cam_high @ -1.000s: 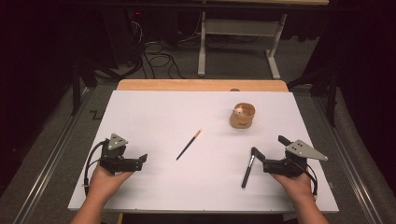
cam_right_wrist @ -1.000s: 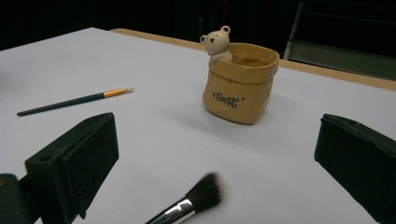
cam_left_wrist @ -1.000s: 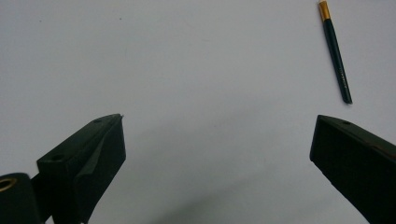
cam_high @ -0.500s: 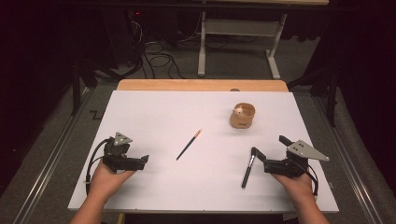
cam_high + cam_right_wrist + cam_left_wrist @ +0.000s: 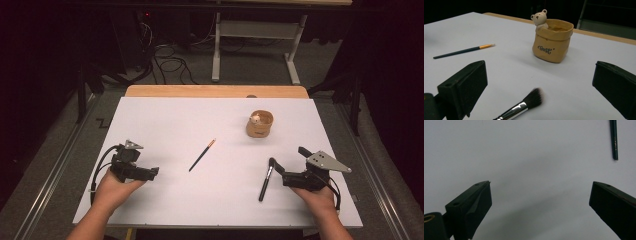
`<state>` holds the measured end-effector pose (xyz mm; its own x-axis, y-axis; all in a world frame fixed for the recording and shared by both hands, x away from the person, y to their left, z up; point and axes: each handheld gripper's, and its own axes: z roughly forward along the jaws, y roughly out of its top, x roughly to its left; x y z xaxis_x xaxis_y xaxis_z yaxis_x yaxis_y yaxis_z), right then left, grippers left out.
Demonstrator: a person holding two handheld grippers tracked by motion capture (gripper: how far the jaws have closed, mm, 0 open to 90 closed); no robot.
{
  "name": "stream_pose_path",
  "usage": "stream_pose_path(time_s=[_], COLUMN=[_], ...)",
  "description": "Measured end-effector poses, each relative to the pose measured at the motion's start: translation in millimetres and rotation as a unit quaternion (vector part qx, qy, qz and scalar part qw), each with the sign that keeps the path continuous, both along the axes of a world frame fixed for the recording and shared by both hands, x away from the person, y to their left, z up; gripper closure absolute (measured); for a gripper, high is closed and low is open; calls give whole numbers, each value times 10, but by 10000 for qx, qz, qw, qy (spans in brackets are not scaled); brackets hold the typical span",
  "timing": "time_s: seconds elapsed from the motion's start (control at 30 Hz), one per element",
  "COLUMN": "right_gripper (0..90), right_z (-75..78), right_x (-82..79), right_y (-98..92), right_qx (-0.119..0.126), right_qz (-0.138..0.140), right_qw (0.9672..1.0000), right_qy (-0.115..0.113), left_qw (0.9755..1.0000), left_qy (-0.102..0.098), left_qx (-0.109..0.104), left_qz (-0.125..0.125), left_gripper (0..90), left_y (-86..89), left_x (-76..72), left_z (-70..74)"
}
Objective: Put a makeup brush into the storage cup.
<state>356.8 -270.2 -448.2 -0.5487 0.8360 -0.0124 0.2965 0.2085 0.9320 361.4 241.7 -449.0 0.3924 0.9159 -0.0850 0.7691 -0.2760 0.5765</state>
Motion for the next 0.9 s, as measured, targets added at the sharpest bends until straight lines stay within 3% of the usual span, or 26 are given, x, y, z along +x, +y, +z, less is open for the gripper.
stream_pose_path(time_s=[0.3,0.67,0.9], right_gripper=[3,3,3], right_z=[10,9,9], right_x=[-10,-17,-19], right_y=[7,58,47], right_qx=[-52,-128,-133], right_qz=[-20,-36,-1], right_qw=[10000,9999,9999], right_qy=[-12,25,-4], left_qw=[9996,9980,9960], left_qy=[286,543,813], left_qx=[-31,292,306], left_qz=[72,-118,-209], left_gripper=[58,89,126], left_y=[25,-20,-43], left_x=[63,121,155], left_z=[5,35,52])
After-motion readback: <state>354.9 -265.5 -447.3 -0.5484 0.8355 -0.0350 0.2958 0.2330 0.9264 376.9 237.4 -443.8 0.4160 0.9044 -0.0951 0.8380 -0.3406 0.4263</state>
